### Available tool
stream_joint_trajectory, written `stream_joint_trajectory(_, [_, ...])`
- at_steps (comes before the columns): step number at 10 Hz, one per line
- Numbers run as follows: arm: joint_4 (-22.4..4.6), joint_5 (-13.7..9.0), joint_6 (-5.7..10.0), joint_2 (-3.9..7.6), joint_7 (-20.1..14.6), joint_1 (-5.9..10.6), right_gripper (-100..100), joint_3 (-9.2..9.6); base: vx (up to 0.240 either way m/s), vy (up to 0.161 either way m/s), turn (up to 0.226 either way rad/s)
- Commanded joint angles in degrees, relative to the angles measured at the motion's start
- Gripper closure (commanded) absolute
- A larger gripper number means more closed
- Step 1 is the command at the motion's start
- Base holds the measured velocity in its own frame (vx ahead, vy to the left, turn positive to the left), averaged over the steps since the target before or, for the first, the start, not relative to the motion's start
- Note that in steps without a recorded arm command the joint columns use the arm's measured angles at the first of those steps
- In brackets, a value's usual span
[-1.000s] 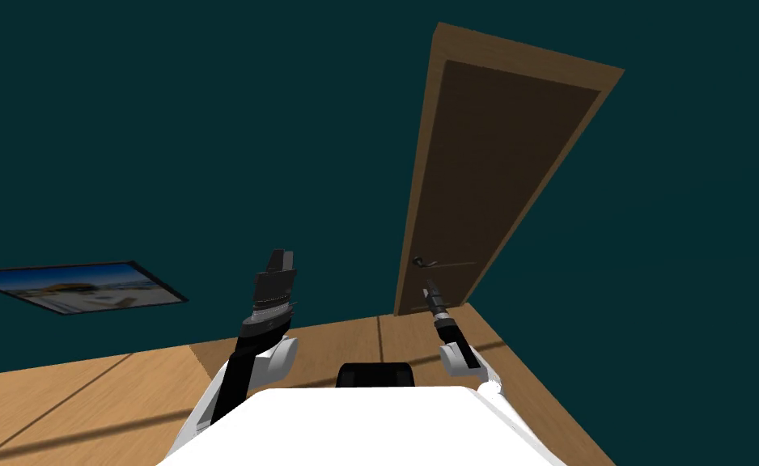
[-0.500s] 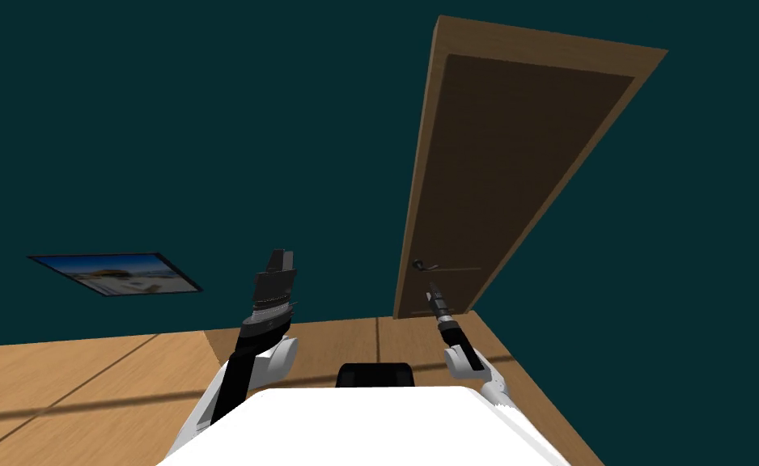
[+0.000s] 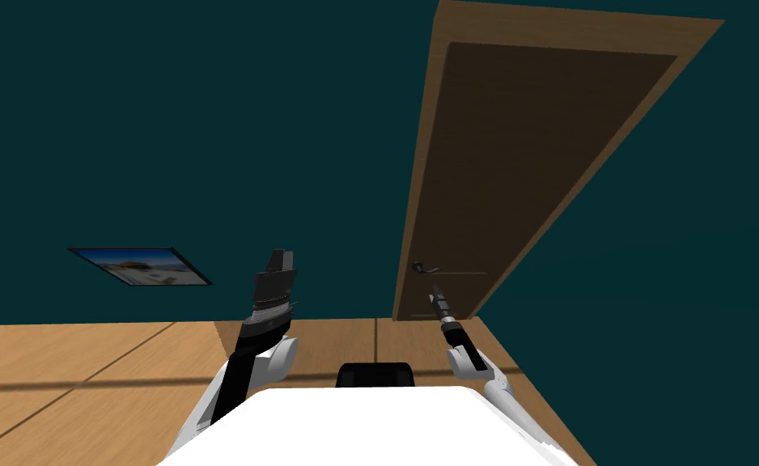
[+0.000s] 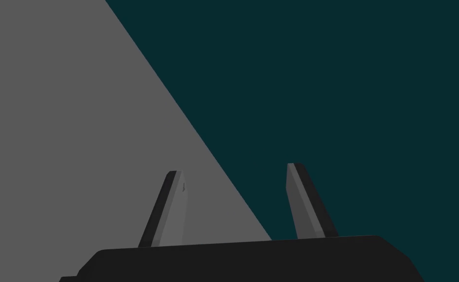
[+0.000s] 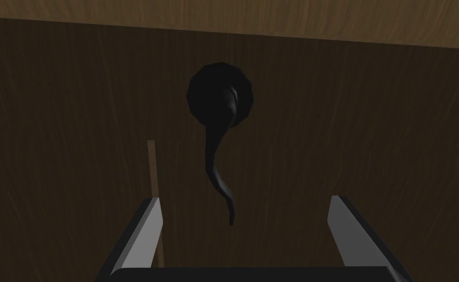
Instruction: Pull the door open
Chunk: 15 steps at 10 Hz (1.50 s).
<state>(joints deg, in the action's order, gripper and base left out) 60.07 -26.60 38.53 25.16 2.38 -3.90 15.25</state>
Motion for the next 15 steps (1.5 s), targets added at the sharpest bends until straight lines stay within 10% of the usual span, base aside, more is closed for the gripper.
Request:
stream_joint_trajectory(1, [-2.12, -0.69, 0.54, 0.59, -0.03, 0.75, -100, 0.49, 0.016, -0.098, 0.1])
stream_joint_trajectory(12, [-12.15, -2.13, 6.25, 4.36, -5.9, 0.84, -100, -4.22, 0.136, -0.004, 0.158])
stream_joint_trajectory(13, [-12.15, -2.13, 6.25, 4.36, -5.9, 0.84, 100, -4.22, -0.01, 0.0, -0.017])
stream_joint_trajectory(15, [-12.15, -2.13, 6.25, 4.36, -5.9, 0.84, 100, -4.22, -0.025, 0.002, -0.002])
